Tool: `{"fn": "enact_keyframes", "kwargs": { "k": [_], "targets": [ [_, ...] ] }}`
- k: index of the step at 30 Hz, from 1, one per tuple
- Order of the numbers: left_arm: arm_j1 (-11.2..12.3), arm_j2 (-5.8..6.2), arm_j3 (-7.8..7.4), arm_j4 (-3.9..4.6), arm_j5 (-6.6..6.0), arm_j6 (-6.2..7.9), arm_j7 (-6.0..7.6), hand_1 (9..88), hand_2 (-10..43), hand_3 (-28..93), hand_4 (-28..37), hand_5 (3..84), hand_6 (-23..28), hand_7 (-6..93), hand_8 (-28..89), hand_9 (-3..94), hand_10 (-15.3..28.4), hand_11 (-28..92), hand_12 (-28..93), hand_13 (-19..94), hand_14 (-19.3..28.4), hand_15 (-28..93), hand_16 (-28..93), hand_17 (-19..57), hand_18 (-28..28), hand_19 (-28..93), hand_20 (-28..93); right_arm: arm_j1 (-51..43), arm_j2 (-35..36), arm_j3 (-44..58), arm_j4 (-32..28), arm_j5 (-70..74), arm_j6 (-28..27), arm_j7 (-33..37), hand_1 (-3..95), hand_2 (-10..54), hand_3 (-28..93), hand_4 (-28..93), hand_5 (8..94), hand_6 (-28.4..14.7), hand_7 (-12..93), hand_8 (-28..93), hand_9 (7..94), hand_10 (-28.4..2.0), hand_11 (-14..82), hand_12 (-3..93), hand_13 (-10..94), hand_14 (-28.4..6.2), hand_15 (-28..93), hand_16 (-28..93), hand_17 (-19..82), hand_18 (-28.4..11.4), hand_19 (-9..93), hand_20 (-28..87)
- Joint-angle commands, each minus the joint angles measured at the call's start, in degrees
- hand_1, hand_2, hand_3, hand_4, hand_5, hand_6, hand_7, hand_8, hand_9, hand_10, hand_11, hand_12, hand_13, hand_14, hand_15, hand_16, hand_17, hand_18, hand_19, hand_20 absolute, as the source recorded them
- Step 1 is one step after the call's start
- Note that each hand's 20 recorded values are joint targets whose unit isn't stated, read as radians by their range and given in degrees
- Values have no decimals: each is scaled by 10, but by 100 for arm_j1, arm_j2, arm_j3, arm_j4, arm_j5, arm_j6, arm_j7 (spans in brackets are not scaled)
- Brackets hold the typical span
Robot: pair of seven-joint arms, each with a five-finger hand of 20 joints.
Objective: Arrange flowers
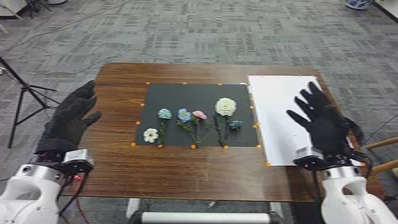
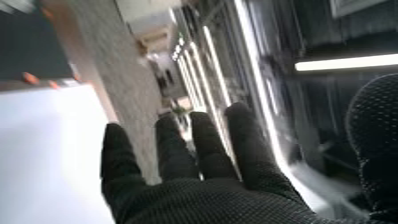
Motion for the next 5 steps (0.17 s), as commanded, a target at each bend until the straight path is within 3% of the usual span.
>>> {"fn": "enact_keyframes", "kwargs": {
  "k": [1, 5],
  "targets": [
    [-64, -150, 123, 34, 41, -146, -60, 239, -57, 688, -283, 161, 6, 181, -96, 92, 66, 90, 184, -1, 81, 231, -7, -187, 176, 329, 84, 46, -205, -118, 41, -224, -420, 141, 112, -57, 854, -252, 217, -45, 98, -71, 201, -110, -18, 230, 147, -120, -77, 351, -116, -226, 378, 84],
    [-4, -194, 116, 21, 43, -95, -25, 238, -64, 686, -283, 159, 4, 183, -95, 92, 60, 83, 192, -1, 81, 228, -1, -187, 177, 325, 85, 55, -238, -148, 17, -273, -375, 239, 112, -55, 849, -250, 218, -45, 99, -69, 204, -111, -17, 235, 144, -113, -77, 366, -121, -222, 382, 79]
  ]
}}
